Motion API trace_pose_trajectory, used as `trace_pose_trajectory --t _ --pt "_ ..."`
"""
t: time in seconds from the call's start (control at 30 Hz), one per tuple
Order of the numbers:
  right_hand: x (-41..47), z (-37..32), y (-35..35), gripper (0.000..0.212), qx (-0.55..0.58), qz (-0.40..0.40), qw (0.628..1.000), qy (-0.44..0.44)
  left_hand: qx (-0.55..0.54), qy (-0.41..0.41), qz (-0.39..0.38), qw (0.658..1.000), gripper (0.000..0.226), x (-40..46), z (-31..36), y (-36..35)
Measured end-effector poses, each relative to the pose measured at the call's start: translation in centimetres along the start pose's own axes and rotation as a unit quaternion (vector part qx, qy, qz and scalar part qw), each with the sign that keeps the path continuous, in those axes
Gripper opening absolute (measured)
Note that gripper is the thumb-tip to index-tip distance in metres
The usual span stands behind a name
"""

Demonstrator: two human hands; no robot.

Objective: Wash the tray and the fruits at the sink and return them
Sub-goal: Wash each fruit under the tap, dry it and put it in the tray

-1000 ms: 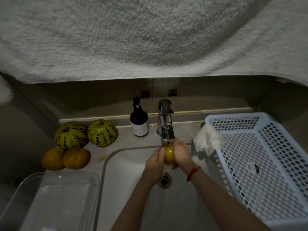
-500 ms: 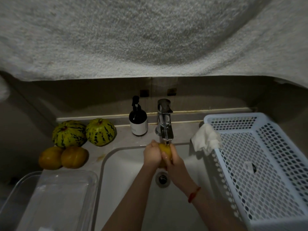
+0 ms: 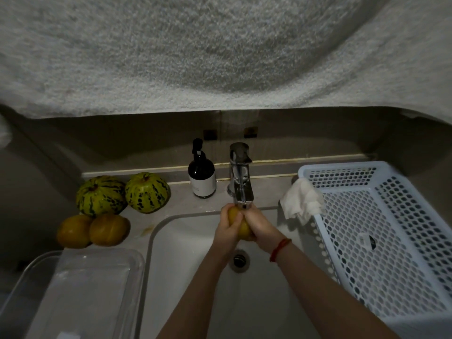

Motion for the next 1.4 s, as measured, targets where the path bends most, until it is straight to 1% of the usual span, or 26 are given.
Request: trace_pose_trajectory --t 0.07,0.13,0.17,0.2,0.23,0.27,0.3,0.33,0.37,0.4,0.43,0.5,0.53,0.57,0.7,0.77,0.8,0.83,0.93,1.03,1.1,1.13,1.2,1.27,1.33,1.4 --pt "-0.3 -0.6 0.7 0.014 -0.016 0.030 0.993 0.111 0.004 -0.022 0.020 1.000 0.027 -0.2 0.6 0.0" --pt "-1.3 -1.5 1.0 0.018 -0.063 0.029 0.972 0.225 0.042 -0.031 0.063 0.997 0.025 -0.1 0.5 0.6" --pt "-1.9 -1.7 0.8 0.023 -0.135 0.011 0.951 0.276 0.041 -0.007 0.097 0.994 0.026 -0.1 0.2 1.2" --pt "-2.6 -1.9 0.0 0.029 -0.234 -0.012 0.916 0.325 0.015 0.028 0.127 0.991 0.030 -0.1 -0.3 1.7" --pt "-3.4 -1.9 -0.5 0.035 -0.329 -0.016 0.865 0.379 -0.014 0.074 0.135 0.988 0.033 -0.1 -1.2 1.9" --pt "-4.2 -2.0 -0.7 0.041 -0.387 0.003 0.818 0.426 -0.035 0.123 0.117 0.985 0.036 0.0 -1.9 1.6" --pt "-4.9 -2.1 -0.7 0.045 -0.414 0.034 0.787 0.455 -0.072 0.166 0.076 0.981 0.038 -0.2 -2.5 0.7" --pt "-5.5 -2.4 -0.5 0.048 -0.425 0.060 0.765 0.480 -0.088 0.198 0.034 0.976 0.040 -0.4 -2.9 -0.1" --pt "-5.7 -2.4 -0.5 0.048 -0.431 0.064 0.757 0.488 -0.133 0.235 0.009 0.963 0.044 -0.8 -3.5 -0.7" --pt "-5.4 -2.1 -0.6 0.048 -0.423 0.049 0.769 0.477 -0.175 0.258 -0.015 0.950 0.048 -1.3 -3.5 -1.2" --pt "-4.9 -1.7 -0.5 0.046 -0.391 0.025 0.801 0.453 -0.179 0.259 -0.020 0.949 0.050 -1.4 -3.4 -1.2" --pt "-3.2 -1.2 0.5 0.031 -0.246 0.015 0.900 0.361 -0.200 0.200 -0.028 0.959 0.042 -0.9 -2.6 -1.3" --pt "-2.2 -0.5 1.3 0.024 -0.155 0.031 0.943 0.294 -0.171 0.153 -0.026 0.973 0.035 -0.7 -1.8 -1.1" --pt "-1.6 0.1 1.6 0.018 -0.073 0.043 0.967 0.238 -0.143 0.109 -0.022 0.984 0.029 -0.5 -1.3 -1.0" --pt "-0.8 1.5 2.7 0.022 0.094 0.126 0.979 0.128 -0.007 -0.024 0.018 1.000 0.016 -0.7 1.4 -0.6" --pt "-0.4 3.6 1.8 0.030 0.230 0.108 0.967 -0.007 0.089 -0.069 0.055 0.992 0.021 -0.6 2.3 -0.2" --pt "-0.5 4.3 1.3 0.034 0.274 0.098 0.955 -0.053 0.113 -0.075 0.071 0.988 0.022 -0.5 2.5 0.2" --pt "-0.5 4.3 0.9 0.037 0.276 0.087 0.955 -0.068 0.123 -0.069 0.076 0.987 0.020 -0.3 2.5 0.5" --pt "-1.1 3.1 0.8 0.032 0.145 0.078 0.986 -0.030 0.088 -0.004 0.087 0.992 0.014 0.1 1.6 1.5" --pt "-1.9 0.7 -0.2 0.016 0.022 0.026 0.990 0.140 -0.114 0.107 0.131 0.979 0.018 -0.1 -0.4 2.0" --pt "-2.8 -0.4 -0.9 0.031 -0.063 -0.012 0.969 0.239 -0.236 0.177 0.110 0.949 0.026 -0.5 -1.5 1.0" --pt "-3.0 -0.5 -0.9 0.038 -0.086 -0.026 0.966 0.244 -0.279 0.207 0.084 0.934 0.034 -0.9 -1.8 0.4" --pt "-2.8 -0.5 -0.3 0.037 -0.089 -0.035 0.970 0.223 -0.333 0.222 0.025 0.916 0.046 -1.6 -1.7 -0.8" --pt "-2.5 -0.5 0.3 0.029 -0.053 -0.029 0.977 0.204 -0.281 0.179 0.024 0.942 0.041 -1.5 -1.3 -0.9" --pt "-2.5 -0.5 0.3 0.024 -0.013 -0.018 0.979 0.201 -0.192 0.133 0.081 0.969 0.029 -1.2 -1.0 0.1" --pt "-2.2 -0.8 0.5 0.025 0.007 0.009 0.979 0.201 -0.141 0.126 0.116 0.975 0.027 -0.9 -1.0 0.7"
Point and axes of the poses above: each hand's wrist, its own x-axis towards the middle knuckle, its own y-axis out of the back of the hand, z = x × y, the point moved 9 cm from there along x, towards the middle knuckle, and after that the axes turned 10 degrees about x, right-handed, at the moved point
